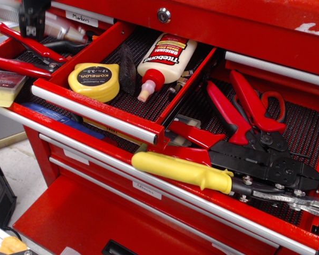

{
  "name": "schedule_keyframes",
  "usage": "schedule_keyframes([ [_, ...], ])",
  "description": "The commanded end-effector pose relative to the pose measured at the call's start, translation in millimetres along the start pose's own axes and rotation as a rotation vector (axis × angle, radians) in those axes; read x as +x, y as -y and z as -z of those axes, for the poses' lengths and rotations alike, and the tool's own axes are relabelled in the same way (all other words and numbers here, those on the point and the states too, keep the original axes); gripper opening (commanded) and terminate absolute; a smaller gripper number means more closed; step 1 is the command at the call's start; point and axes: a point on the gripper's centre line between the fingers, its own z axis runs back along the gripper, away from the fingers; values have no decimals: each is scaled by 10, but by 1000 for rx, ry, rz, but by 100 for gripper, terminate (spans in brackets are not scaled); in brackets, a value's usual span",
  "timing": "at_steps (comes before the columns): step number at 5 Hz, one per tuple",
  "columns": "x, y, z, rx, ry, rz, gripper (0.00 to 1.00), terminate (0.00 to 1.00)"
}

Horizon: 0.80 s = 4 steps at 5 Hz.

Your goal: Pick up box cutter and put into drawer

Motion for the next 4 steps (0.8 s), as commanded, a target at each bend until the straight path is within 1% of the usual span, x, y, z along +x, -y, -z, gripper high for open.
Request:
schedule_keyframes([
  [1,307,147,-699,84,98,-145,0,0],
  [2,673,433,-716,90,218,-229,0,0],
  [3,970,567,-641,122,282,-282,0,0],
  [4,1217,588,-548,71,367,-279,0,0],
])
